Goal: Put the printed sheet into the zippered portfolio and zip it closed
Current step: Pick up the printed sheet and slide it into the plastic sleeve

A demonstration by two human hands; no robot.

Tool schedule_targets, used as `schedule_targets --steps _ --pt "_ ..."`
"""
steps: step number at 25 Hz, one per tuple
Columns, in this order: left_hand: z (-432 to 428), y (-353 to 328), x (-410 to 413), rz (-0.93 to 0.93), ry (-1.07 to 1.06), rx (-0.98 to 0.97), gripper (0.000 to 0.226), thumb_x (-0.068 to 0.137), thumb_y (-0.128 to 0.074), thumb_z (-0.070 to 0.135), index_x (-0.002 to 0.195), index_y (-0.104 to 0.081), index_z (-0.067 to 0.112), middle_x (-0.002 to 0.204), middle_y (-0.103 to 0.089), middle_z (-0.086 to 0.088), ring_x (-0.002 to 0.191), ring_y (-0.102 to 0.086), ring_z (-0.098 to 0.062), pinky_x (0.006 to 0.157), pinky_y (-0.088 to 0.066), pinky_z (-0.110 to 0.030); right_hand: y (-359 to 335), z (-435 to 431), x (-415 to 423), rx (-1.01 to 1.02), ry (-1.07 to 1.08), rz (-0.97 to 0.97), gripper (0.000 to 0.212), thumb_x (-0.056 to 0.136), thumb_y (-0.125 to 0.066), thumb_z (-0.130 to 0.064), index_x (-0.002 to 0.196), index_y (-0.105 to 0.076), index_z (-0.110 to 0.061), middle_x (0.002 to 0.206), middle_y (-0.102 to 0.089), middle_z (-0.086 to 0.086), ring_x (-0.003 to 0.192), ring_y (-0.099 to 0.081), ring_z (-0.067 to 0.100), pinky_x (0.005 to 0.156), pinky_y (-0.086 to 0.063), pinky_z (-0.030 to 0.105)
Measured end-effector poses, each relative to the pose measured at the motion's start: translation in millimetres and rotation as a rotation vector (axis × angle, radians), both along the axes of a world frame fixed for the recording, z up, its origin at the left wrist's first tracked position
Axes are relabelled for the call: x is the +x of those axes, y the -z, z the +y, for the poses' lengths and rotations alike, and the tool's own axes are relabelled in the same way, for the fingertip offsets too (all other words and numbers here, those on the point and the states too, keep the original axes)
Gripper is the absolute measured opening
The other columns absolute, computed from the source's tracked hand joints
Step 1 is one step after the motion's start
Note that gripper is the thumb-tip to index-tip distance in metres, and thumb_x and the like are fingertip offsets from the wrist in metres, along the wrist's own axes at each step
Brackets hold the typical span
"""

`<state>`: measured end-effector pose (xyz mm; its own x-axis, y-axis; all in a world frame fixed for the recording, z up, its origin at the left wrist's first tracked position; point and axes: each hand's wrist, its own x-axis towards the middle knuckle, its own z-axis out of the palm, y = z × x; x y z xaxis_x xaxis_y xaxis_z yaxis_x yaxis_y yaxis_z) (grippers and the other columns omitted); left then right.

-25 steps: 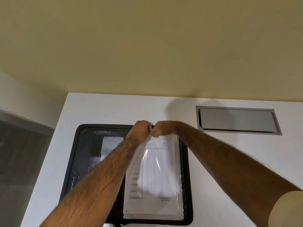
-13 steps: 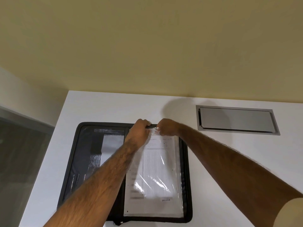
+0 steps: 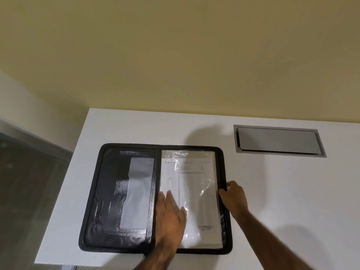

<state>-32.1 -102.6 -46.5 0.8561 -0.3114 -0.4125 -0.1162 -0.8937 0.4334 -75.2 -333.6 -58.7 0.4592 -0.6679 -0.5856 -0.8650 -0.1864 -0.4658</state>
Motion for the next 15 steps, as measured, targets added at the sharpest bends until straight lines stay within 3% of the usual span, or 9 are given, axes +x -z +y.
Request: schedule_targets --steps 5,9,10,12,14,15 --pt "-11.8 -7.0 21.8 0.106 -0.138 -0.080 0.066 0.095 -0.052 0.043 0.150 -0.035 0.011 0.155 -0.034 -0.017 0.144 -0.032 -0.031 0.118 -0.033 -0.043 2.3 15.1 -23.5 0.077 0.085 -0.071 0.033 0.088 -0.066 -0.013 0.120 -0.057 -0.011 0.101 -0.066 0.006 0.085 -0.069 0.024 0.075 -0.064 0.045" --pt "-6.6 -3.1 16.5 0.147 0.111 -0.043 0.071 0.100 -0.046 0.043 0.159 -0.020 0.013 0.168 0.004 -0.011 0.155 0.003 -0.028 0.125 -0.007 -0.034 7.1 4.3 -23.9 0.042 0.066 -0.070 0.036 0.087 -0.065 -0.016 0.121 -0.054 -0.012 0.113 -0.063 0.012 0.096 -0.066 0.032 0.082 -0.062 0.049" --pt "-2.1 -3.2 11.9 0.150 0.172 -0.037 0.070 0.100 -0.046 0.041 0.159 -0.019 0.015 0.168 0.005 -0.006 0.155 0.005 -0.026 0.124 -0.006 -0.033 7.1 3.8 -25.3 0.041 0.065 -0.076 0.037 0.088 -0.066 -0.017 0.122 -0.054 -0.012 0.114 -0.063 0.012 0.096 -0.066 0.032 0.082 -0.062 0.049" --pt "10.0 -7.0 5.9 0.092 0.148 -0.083 0.058 0.098 -0.050 0.034 0.152 -0.034 0.019 0.164 -0.018 0.002 0.153 -0.015 -0.025 0.119 -0.017 -0.029 6.9 4.8 -31.3 0.046 0.065 -0.104 0.037 0.088 -0.067 -0.019 0.122 -0.054 -0.012 0.113 -0.064 0.011 0.095 -0.067 0.031 0.082 -0.062 0.047" --pt "28.8 -15.5 6.2 -0.053 -0.039 -0.102 0.039 0.095 -0.059 0.027 0.133 -0.050 0.022 0.142 -0.043 0.003 0.133 -0.046 -0.023 0.109 -0.038 -0.027 5.9 6.7 -39.3 0.068 0.084 -0.123 0.040 0.087 -0.067 -0.020 0.123 -0.052 -0.013 0.114 -0.065 0.009 0.095 -0.067 0.029 0.083 -0.062 0.045" --pt "43.2 -18.4 8.0 -0.112 -0.159 -0.054 0.037 0.093 -0.063 0.027 0.128 -0.054 0.019 0.136 -0.047 -0.001 0.126 -0.051 -0.024 0.108 -0.045 -0.033 5.3 7.2 -44.0 0.085 0.103 -0.134 0.043 0.086 -0.067 -0.019 0.126 -0.051 -0.013 0.114 -0.064 0.009 0.092 -0.067 0.027 0.082 -0.061 0.042"
